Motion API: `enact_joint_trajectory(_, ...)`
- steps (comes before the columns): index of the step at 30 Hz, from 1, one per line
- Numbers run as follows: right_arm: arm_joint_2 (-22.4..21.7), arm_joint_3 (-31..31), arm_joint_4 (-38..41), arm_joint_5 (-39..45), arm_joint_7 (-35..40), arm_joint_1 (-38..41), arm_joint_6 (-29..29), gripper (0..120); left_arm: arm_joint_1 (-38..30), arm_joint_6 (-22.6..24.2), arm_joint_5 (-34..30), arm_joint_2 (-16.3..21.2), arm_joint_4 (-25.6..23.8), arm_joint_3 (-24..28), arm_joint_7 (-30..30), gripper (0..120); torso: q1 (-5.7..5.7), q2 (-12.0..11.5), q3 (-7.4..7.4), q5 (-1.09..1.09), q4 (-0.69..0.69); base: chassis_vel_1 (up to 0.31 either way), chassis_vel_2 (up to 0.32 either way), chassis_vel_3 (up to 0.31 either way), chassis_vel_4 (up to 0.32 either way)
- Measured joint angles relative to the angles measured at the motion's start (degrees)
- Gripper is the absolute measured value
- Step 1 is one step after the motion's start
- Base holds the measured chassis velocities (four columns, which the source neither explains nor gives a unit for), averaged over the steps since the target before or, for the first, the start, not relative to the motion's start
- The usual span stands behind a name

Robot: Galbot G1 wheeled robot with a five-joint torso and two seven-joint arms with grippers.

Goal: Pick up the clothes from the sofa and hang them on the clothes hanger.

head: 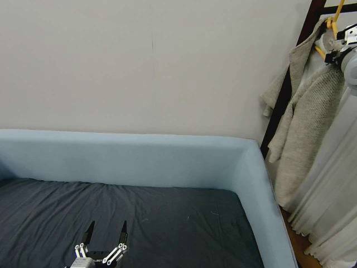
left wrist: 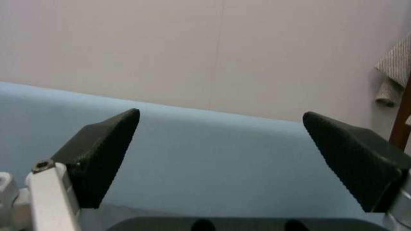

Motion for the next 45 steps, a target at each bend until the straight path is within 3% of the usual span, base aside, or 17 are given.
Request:
enact_joint_trajectory(11, 3.75, -3.84, -5.63, 7.75, 7.00, 7.12, -0.38, 10, 0.00, 0.00, 0.00, 0.00, 0.00, 0.00, 0.00, 100, 0.00, 0.00, 0.00, 0.00, -0.01, 0.000, 0.000, 0.000, 0.000)
enact_joint_trajectory(20, 5.70, -2.61, -7.15, 16.58, 13.23, 7.52, -0.38, 10, 0.00, 0.00, 0.00, 0.00, 0.00, 0.00, 0.00, 100, 0.00, 0.00, 0.00, 0.01, -0.01, 0.000, 0.000, 0.000, 0.000)
enact_joint_trajectory(34, 6.28, -2.05, -9.64, 19.44, 14.07, 7.82, -0.28, 10, 0.00, -0.01, 0.00, 0.00, 0.00, 0.00, 0.00, 100, -0.01, 0.00, 0.00, 0.00, -0.01, 0.000, 0.000, 0.000, 0.000)
enact_joint_trajectory(45, 4.06, -1.94, -5.48, 14.76, 8.55, 5.07, 0.42, 46, 0.00, 0.00, 0.00, 0.00, 0.00, 0.00, 0.00, 100, -0.01, 0.00, 0.00, 0.00, -0.02, 0.000, 0.000, 0.000, 0.000)
